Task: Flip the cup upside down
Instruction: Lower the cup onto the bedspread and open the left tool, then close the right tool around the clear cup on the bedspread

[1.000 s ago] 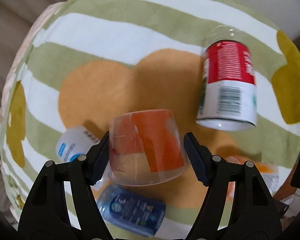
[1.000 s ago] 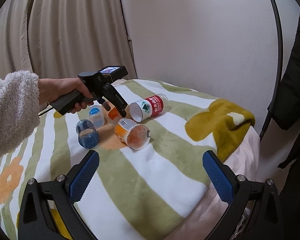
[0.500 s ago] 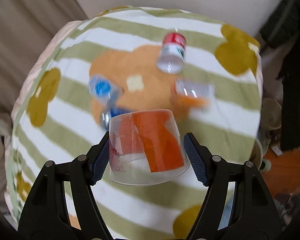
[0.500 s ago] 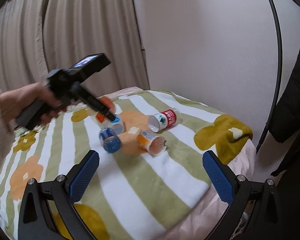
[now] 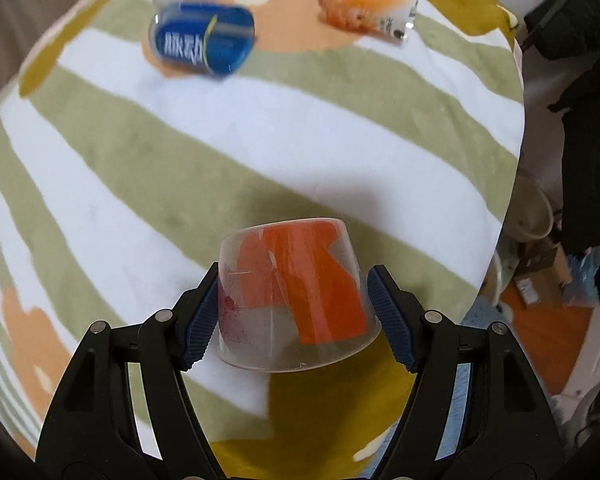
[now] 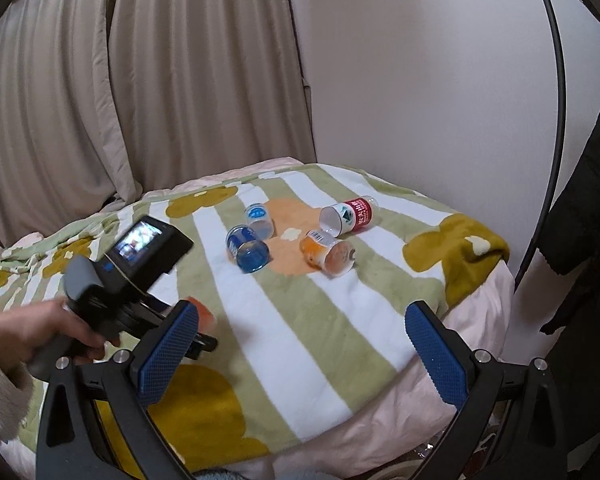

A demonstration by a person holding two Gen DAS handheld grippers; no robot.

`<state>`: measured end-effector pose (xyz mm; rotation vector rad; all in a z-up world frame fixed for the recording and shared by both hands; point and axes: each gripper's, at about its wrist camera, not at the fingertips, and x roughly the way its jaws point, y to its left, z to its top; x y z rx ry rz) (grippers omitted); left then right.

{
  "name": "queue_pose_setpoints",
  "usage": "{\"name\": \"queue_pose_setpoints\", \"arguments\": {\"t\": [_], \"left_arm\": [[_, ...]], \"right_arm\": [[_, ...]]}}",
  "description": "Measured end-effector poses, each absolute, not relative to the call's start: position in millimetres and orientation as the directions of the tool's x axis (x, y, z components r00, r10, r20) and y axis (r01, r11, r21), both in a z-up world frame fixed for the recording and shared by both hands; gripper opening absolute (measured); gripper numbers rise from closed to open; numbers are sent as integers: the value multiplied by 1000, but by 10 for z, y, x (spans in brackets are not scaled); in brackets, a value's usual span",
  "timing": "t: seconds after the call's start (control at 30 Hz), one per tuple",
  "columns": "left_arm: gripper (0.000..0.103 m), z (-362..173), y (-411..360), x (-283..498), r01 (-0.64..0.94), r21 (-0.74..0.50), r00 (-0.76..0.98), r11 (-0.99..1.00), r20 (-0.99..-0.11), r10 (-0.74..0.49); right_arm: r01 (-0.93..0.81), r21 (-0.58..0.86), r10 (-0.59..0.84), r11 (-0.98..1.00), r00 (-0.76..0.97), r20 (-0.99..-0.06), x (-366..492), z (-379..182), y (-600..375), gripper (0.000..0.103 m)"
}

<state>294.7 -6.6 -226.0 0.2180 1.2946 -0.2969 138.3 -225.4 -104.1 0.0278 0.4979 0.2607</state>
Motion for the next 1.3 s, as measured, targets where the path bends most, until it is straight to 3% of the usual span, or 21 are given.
{"name": "queue_pose_setpoints", "arguments": {"t": [0.3, 0.4, 0.77, 0.93, 1.1, 1.3], "left_arm": [[74, -2324, -67, 3032, 312, -17, 228, 950, -969, -92], [103, -2337, -55, 3030, 290, 13, 246, 957, -967, -61], [103, -2042, 59, 2775, 284, 43, 320, 958, -946, -52], [103, -1703, 252, 2433, 249, 28, 414, 968, -907, -80], [103, -1655, 617, 2033, 159, -55, 451, 986, -884, -122], [103, -1785, 939, 1608, 91, -80, 483, 993, -868, -114]], "right_arm": [[-239, 68, 243, 969, 853, -462, 1273, -980, -2232, 103], [-241, 69, 245, 968, 853, -462, 1270, -978, -2234, 103], [-257, 74, 261, 964, 846, -465, 1250, -863, -2242, 103], [-354, 182, 398, 917, 787, -471, 1437, -565, -2199, 103], [-393, 393, 556, 832, 590, -586, 2089, -427, -2013, 103], [-188, 611, 639, 769, 210, -740, 2982, -1189, -1461, 103]]}}
